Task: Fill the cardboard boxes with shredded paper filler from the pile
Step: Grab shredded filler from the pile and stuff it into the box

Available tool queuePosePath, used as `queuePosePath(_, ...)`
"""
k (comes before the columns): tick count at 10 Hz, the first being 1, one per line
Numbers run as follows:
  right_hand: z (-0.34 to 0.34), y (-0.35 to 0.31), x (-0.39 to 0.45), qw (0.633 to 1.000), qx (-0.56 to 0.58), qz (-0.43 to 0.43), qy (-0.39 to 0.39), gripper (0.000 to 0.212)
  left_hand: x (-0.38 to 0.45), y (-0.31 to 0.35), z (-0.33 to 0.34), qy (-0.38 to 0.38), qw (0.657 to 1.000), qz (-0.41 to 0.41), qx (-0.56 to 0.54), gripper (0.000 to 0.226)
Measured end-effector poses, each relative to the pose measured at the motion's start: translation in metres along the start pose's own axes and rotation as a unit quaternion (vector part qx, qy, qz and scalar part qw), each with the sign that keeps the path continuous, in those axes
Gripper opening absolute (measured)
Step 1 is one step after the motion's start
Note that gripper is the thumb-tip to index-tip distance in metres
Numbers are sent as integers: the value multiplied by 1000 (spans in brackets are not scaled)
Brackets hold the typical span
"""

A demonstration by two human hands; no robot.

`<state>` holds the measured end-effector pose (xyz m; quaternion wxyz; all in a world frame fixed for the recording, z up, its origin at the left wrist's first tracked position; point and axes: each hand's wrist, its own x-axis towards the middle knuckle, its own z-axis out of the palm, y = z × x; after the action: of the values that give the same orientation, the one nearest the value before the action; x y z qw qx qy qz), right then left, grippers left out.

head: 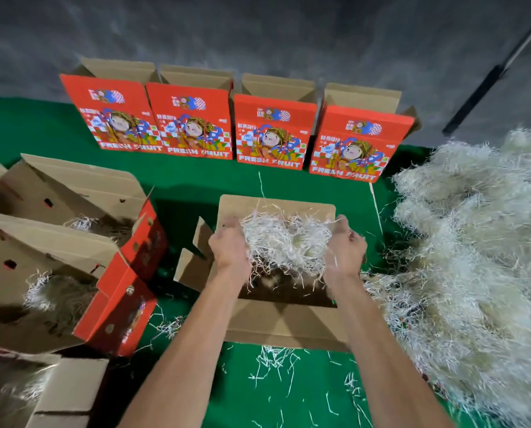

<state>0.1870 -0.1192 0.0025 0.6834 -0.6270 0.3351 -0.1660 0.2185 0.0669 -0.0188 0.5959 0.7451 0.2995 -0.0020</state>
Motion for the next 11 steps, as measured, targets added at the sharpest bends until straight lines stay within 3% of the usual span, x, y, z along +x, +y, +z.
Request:
queuePosePath(1, 9, -10, -11, 999, 10, 39, -26, 43, -9, 15, 1, -139, 955, -81, -250, 24)
queuePosePath(2, -12, -28, -2, 997, -9, 45, -60, 46, 7, 12, -37, -208, 961, -46, -176, 40)
queuePosePath(3, -14, -54, 2, 989, -23, 22, -143, 62, 18, 17, -67, -357, 907, -79, -209, 64)
queuePosePath(4, 2, -80, 4, 979, -70, 6, -193, 74, 16, 21, -70, -417, 889, -83, -172, 87)
queuePosePath(5, 30, -92, -4, 960, -132, -71, -236, 69, 0, 31, -43, -418, 900, -28, -120, 107)
queuePosePath(6, 59, -81, -7, 956, -128, -152, -215, 55, -31, 41, -5, -316, 948, -15, -44, 98)
queuePosePath(7, 61, -61, -3, 972, -97, -155, -147, 53, -23, 37, 18, -158, 969, -13, -190, 38)
queuePosePath(8, 58, -42, -4, 985, -83, -139, -59, 53, -13, 42, 18, -93, 956, 52, -272, 18)
queuePosePath(9, 69, -31, -10, 978, -139, -152, -39, 46, -28, 50, 32, -146, 953, 62, -256, 11)
queuePosePath(10, 78, -25, -19, 955, -168, -227, -92, 32, -42, 55, 40, -150, 945, 45, -286, 47)
queuePosePath(11, 59, -37, -7, 970, -108, -209, -63, 52, -11, 63, 20, -30, 959, 29, -282, 45)
